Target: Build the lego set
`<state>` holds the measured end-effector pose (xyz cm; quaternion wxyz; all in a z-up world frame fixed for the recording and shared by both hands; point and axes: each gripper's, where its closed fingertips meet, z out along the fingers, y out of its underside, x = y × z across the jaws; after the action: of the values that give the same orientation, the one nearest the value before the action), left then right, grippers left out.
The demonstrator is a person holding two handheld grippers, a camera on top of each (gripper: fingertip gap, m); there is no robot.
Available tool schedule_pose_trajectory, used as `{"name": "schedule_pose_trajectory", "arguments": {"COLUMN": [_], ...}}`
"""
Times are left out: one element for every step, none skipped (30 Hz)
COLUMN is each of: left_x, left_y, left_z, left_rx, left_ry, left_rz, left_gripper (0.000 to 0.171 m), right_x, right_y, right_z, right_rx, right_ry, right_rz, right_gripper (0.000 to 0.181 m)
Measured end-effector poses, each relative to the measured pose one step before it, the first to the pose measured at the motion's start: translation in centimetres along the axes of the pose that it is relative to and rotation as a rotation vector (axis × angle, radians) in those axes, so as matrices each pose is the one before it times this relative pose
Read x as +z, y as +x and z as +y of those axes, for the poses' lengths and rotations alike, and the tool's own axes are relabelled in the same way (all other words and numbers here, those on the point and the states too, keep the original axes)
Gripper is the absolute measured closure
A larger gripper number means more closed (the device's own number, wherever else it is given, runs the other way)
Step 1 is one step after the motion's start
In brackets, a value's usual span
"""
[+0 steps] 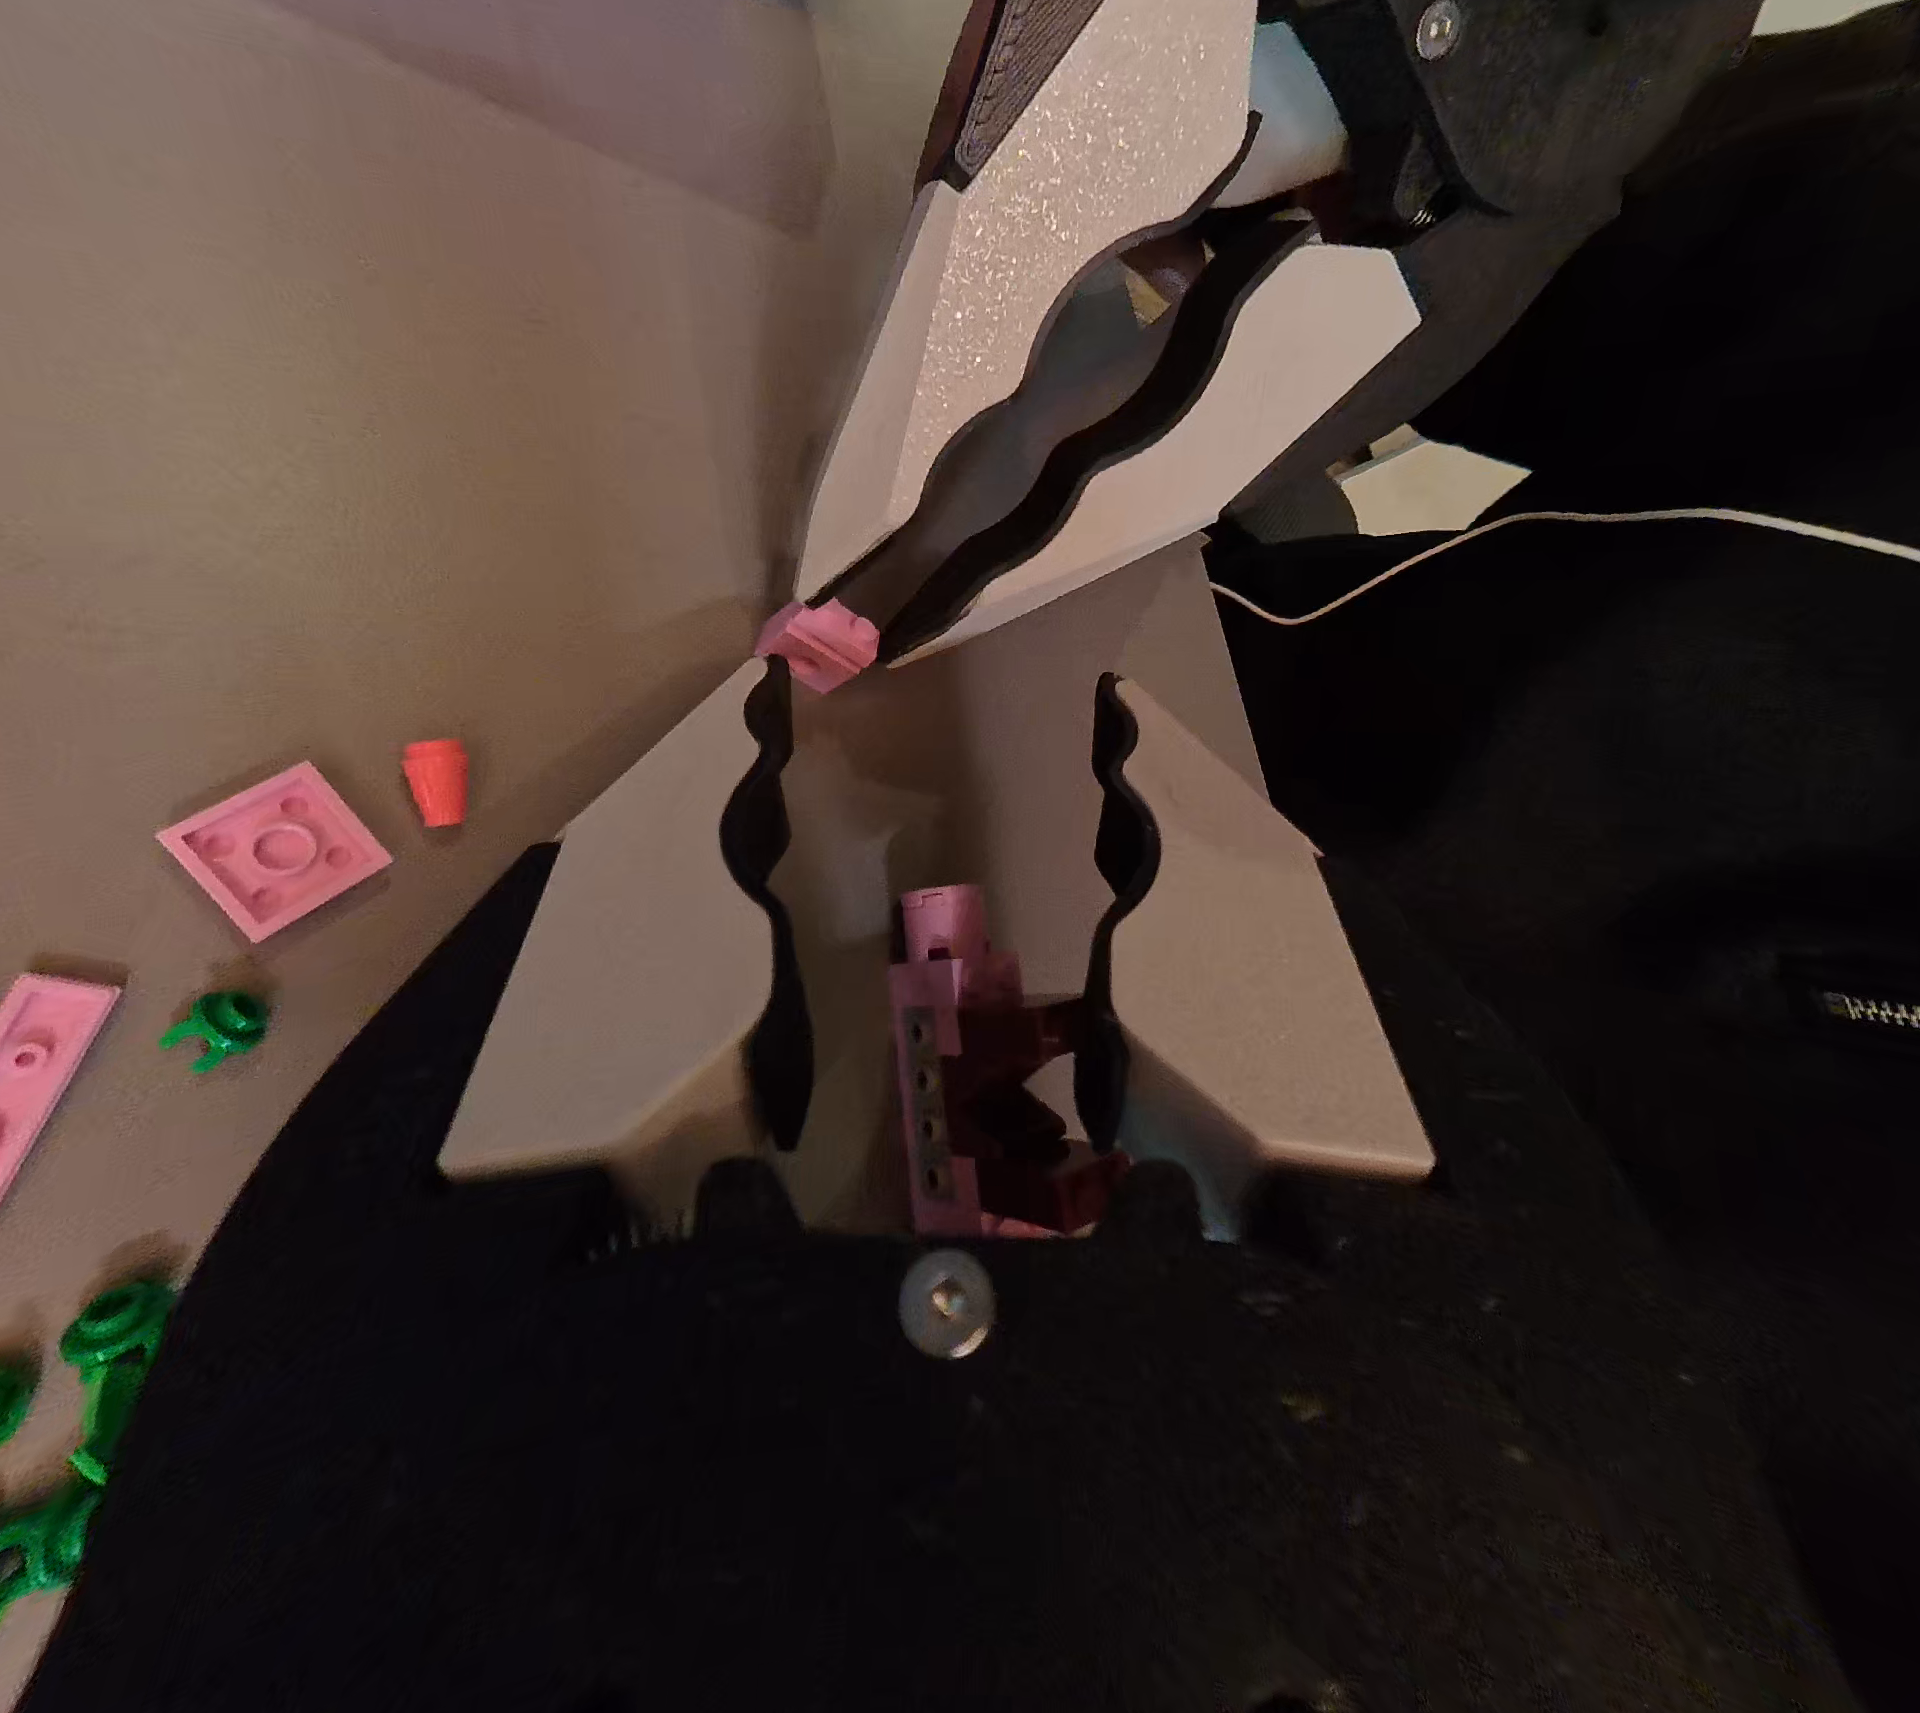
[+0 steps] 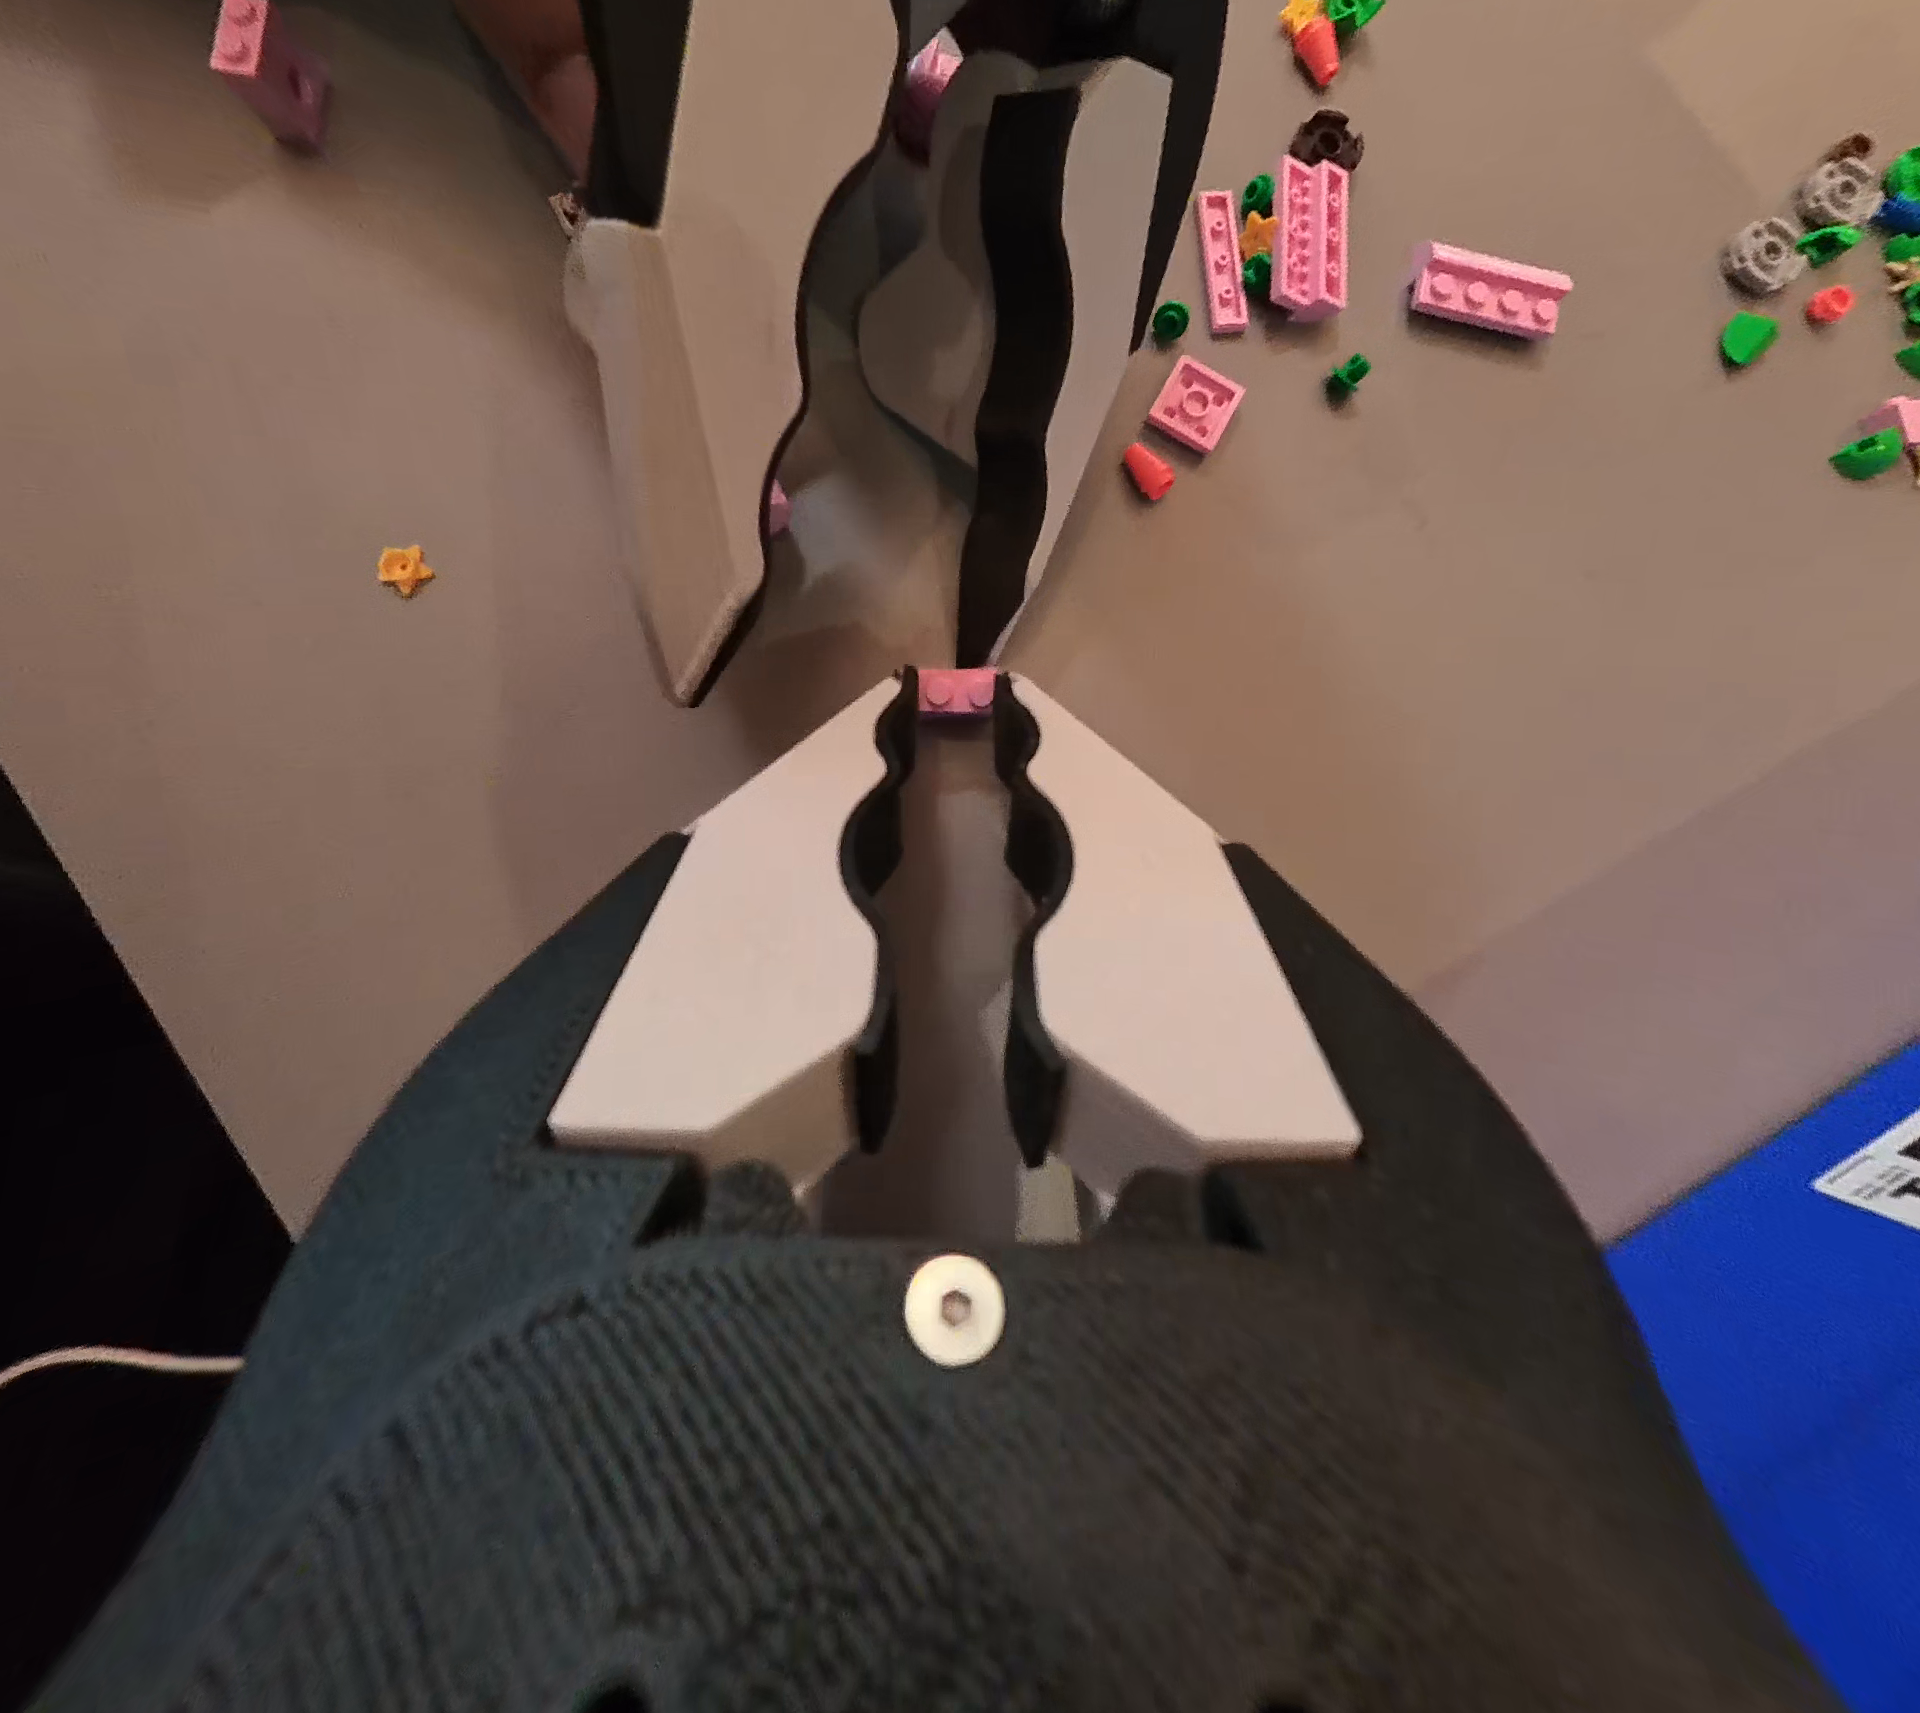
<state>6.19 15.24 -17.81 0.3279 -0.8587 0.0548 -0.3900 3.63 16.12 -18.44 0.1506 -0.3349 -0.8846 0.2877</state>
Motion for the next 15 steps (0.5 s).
{"name": "schedule_pose_trajectory", "arguments": {"left_x": [-0.003, 0.011, 0.004, 0.012, 0.018, 0.022, 0.002, -0.002, -0.005, -0.001, -0.005, -0.005, 0.008, 0.001, -0.001], "left_y": [0.0, -0.007, -0.007, -0.023, -0.039, -0.025, -0.026, -0.03, -0.002, -0.002, 0.005, 0.001, 0.007, 0.003, -0.003], "left_z": [0.003, 0.01, 0.018, 0.014, 0.0, 0.019, 0.014, 0.014, -0.006, 0.003, -0.004, -0.004, 0.001, -0.003, 0.0], "left_rx": [0.0019, 0.0033, 0.0057, 0.0074, 0.0082, 0.0076, 0.0063, 0.0038, 0.0005, -0.0002, -0.0016, -0.0013, -0.0007, -0.0001, 0.0003], "left_ry": [-0.00031, -0.0011, -0.00126, -0.00124, -0.00061, -0.00095, -0.00151, -0.00105, -0.00003, 0.00017, 0.00055, 0.00058, 0.0004, 0.00021, 0.00057], "left_rz": [-0.0012, -0.0017, -0.0029, -0.0046, -0.0063, -0.006, -0.0049, -0.0029, -0.0003, 0.0007, 0.001, 0.0008, 0.0006, 0.0001, -0.0003], "left_gripper": [0.114, 0.114, 0.114, 0.114, 0.115, 0.115, 0.115, 0.115, 0.115, 0.116, 0.115, 0.115, 0.115, 0.115, 0.116], "right_x": [-0.028, -0.057, -0.034, 0.062, -0.024, -0.004, -0.018, -0.017, -0.025, -0.023, -0.028, -0.032, -0.031, -0.002, -0.013], "right_y": [0.016, 0.031, 0.004, -0.026, 0.019, 0.013, 0.021, 0.001, 0.0, -0.01, -0.016, 0.002, -0.007, 0.002, -0.004], "right_z": [0.057, 0.089, 0.039, -0.073, 0.043, 0.068, 0.021, 0.034, 0.045, 0.049, 0.065, 0.051, 0.06, 0.049, 0.044], "right_rx": [-0.0103, -0.0146, -0.0177, -0.0176, -0.0153, -0.0147, -0.013, -0.0115, -0.01, -0.0047, -0.0007, 0.001, 0.0004, 0.0011, 0.0016], "right_ry": [-0.012, -0.0126, -0.0108, -0.0097, -0.01, -0.0095, -0.0086, -0.0078, -0.0073, -0.0075, -0.0072, -0.0059, -0.0062, -0.0066, -0.0079], "right_rz": [-0.002, -0.0006, 0.0003, -0.0004, -0.0021, -0.004, -0.0056, -0.0066, -0.0063, -0.007, -0.0082, -0.0076, -0.0058, -0.0041, -0.0025], "right_gripper": [0.169, 0.168, 0.168, 0.168, 0.168, 0.168, 0.168, 0.168, 0.168, 0.168, 0.168, 0.168, 0.168, 0.168, 0.168]}}
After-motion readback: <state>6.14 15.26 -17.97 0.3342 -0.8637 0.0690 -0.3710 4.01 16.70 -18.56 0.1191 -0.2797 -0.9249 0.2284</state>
